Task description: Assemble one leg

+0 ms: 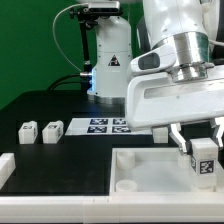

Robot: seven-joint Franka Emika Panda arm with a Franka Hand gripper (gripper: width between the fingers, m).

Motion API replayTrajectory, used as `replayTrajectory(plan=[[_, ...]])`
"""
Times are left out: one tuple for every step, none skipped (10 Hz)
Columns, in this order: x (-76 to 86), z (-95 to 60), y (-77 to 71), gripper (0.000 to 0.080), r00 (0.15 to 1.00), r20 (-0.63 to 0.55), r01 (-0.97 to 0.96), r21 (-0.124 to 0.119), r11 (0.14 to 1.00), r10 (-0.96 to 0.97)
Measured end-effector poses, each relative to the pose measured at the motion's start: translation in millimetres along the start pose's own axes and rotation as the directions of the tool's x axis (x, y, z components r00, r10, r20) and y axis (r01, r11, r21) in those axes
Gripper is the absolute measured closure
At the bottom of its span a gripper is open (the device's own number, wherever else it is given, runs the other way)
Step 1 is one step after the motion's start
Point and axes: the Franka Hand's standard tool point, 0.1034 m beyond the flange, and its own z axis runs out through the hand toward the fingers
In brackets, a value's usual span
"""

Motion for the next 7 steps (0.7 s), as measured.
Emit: replayTrajectory(plan=[[0.0,0.0,0.0,0.0508,1.0,0.0,0.0,0.0,1.0,0.0],[-0.1,0.1,0.1,0.0508,1.0,0.0,0.0,0.0,1.0,0.0],[-0.2,0.1,0.1,0.0311,1.0,0.0,0.0,0.0,1.0,0.0],[-0.2,0.1,0.1,0.0311,1.0,0.0,0.0,0.0,1.0,0.0],[-0.2,0.1,0.1,0.0187,1.0,0.0,0.0,0.0,1.0,0.0],[-0.2,0.1,0.1,0.0156,1.0,0.0,0.0,0.0,1.0,0.0],[-0.2,0.1,0.1,0.0156,1.0,0.0,0.0,0.0,1.0,0.0]])
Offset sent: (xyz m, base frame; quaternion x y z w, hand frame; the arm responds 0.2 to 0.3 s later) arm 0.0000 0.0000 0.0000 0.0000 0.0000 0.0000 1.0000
